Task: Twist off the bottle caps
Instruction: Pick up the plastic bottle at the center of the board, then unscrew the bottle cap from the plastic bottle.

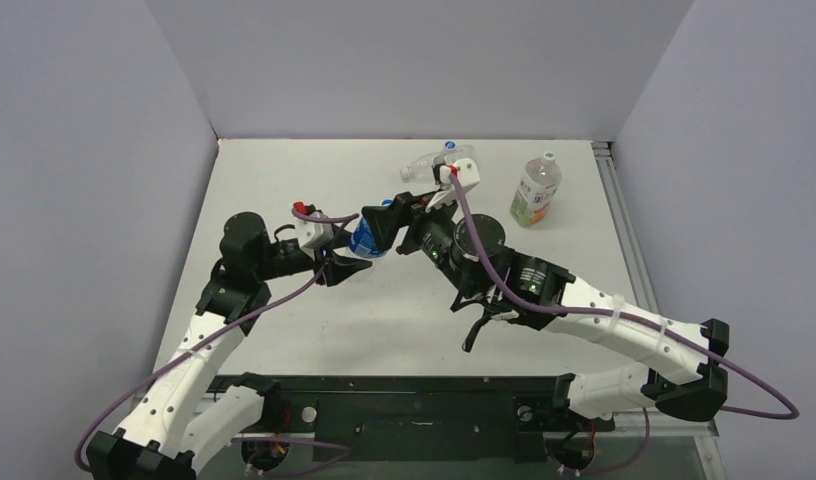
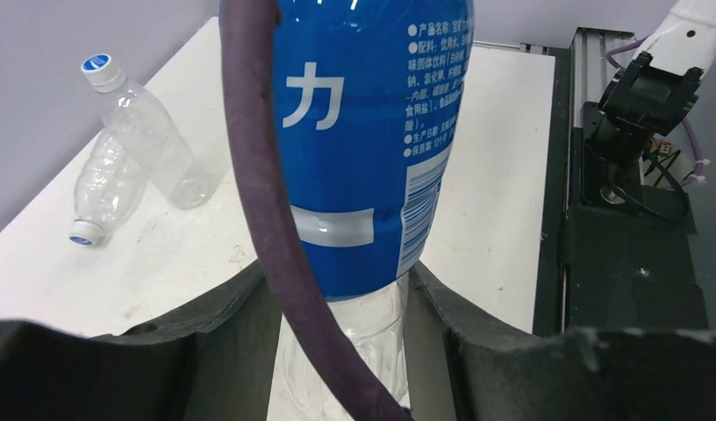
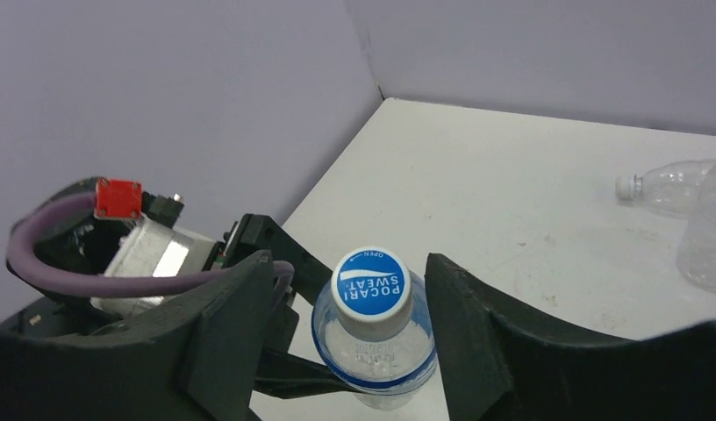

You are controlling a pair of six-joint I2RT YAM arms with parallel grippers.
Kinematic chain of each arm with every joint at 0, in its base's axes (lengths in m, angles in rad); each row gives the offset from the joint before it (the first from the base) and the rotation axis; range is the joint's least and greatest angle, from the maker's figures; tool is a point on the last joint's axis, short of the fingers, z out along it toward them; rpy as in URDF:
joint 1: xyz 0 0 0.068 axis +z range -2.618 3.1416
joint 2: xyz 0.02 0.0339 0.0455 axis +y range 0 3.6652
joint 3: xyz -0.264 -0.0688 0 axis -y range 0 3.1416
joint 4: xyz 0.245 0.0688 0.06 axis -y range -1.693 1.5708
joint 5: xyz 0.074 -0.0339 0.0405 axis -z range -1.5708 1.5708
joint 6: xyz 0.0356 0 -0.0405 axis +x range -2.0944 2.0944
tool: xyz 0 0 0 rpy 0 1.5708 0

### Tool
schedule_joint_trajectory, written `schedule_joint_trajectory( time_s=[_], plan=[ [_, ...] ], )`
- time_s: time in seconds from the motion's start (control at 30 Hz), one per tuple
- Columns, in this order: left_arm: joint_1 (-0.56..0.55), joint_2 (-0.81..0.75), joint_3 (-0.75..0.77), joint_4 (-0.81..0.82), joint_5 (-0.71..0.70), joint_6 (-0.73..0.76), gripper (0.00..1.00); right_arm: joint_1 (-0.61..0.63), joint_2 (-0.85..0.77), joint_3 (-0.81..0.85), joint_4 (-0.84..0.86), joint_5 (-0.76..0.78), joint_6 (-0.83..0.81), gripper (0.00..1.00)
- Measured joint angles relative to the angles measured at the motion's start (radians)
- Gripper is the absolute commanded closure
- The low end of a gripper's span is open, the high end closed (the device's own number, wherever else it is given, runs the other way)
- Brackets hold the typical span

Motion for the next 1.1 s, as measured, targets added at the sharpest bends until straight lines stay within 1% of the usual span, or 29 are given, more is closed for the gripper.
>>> schedule_joint_trajectory(
  time_s=[0.1,0.17,0.33,0.5,0.57,0.63,0.73,0.83,1.1],
  plan=[
    [-0.014,-0.022,-0.023,0.042,-0.056,-0.012,0.8,0.0,0.01,0.083,-0.052,0.032,0.045,0.38],
    [-0.024,-0.028,-0.029,0.059,-0.097,-0.014,0.8,0.0,0.015,0.131,-0.078,0.055,0.067,0.39],
    [-0.075,-0.028,-0.033,0.103,-0.187,-0.013,0.81,0.0,0.058,0.237,-0.145,0.107,0.095,0.47],
    [-0.113,-0.027,-0.037,0.115,-0.238,-0.013,0.82,0.0,0.123,0.268,-0.181,0.138,0.098,0.53],
    [-0.114,-0.022,-0.046,0.115,-0.252,-0.013,0.82,-0.002,0.131,0.268,-0.191,0.15,0.097,0.57],
    [-0.119,-0.018,-0.048,0.116,-0.255,-0.013,0.82,-0.003,0.132,0.268,-0.2,0.16,0.095,0.58],
    [-0.121,-0.018,-0.048,0.119,-0.259,-0.013,0.82,-0.003,0.132,0.267,-0.199,0.169,0.095,0.57],
    [-0.124,-0.018,-0.048,0.121,-0.27,-0.013,0.82,-0.003,0.132,0.267,-0.199,0.175,0.095,0.51],
    [-0.126,-0.015,-0.05,0.119,-0.278,-0.014,0.82,-0.003,0.122,0.234,-0.177,0.2,0.086,0.5]
  ],
)
